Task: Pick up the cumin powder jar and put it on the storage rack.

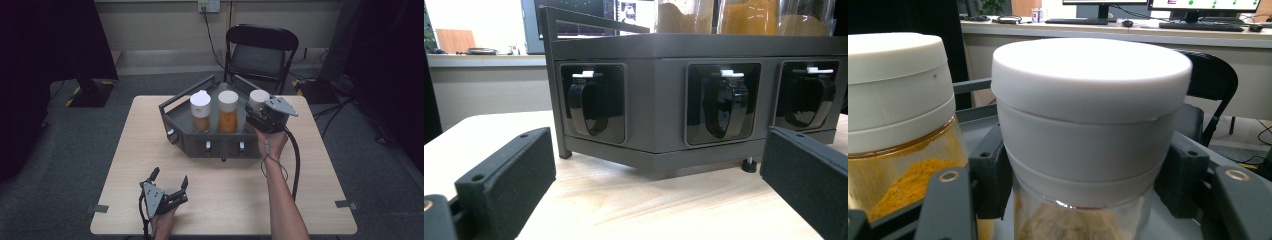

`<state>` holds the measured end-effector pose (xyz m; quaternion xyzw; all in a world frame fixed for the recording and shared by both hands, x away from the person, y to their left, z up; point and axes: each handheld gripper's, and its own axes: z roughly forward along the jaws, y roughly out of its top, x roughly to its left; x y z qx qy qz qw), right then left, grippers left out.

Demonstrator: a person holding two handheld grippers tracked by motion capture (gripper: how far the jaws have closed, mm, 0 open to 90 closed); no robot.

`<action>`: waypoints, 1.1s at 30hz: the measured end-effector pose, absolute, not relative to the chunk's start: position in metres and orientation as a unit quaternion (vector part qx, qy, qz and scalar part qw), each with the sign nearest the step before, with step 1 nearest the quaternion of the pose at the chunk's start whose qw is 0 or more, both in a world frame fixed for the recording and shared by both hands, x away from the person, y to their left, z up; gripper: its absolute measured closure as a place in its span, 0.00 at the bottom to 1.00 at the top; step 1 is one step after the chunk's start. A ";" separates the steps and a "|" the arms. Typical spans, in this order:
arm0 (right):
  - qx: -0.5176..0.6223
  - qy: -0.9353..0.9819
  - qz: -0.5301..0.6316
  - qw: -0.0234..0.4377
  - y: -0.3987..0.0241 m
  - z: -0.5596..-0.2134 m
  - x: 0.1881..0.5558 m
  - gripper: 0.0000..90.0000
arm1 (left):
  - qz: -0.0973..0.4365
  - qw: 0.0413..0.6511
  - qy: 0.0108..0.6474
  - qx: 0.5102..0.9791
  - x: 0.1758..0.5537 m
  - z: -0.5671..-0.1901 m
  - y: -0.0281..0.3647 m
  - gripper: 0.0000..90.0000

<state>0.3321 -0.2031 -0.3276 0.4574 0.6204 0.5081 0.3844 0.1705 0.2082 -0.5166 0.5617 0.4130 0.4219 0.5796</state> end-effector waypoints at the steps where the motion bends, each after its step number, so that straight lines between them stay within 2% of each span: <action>1: 0.458 0.620 0.510 0.383 -0.204 -0.328 0.332 0.37 | 0.422 0.580 0.413 0.562 0.170 -0.517 0.208 0.01; 12: 0.456 0.613 0.518 0.384 -0.205 -0.330 0.330 0.27 | 0.422 0.580 0.413 0.562 0.170 -0.517 0.208 0.01; 21: 0.458 0.604 0.520 0.395 -0.203 -0.333 0.327 0.09 | 0.422 0.580 0.413 0.562 0.170 -0.517 0.208 0.01; 25: 0.454 0.601 0.519 0.403 -0.202 -0.334 0.325 0.04 | 0.422 0.580 0.413 0.562 0.170 -0.517 0.208 0.01; 33: 0.446 0.595 0.529 0.410 -0.205 -0.337 0.320 0.00 | 0.422 0.579 0.413 0.562 0.170 -0.517 0.208 0.01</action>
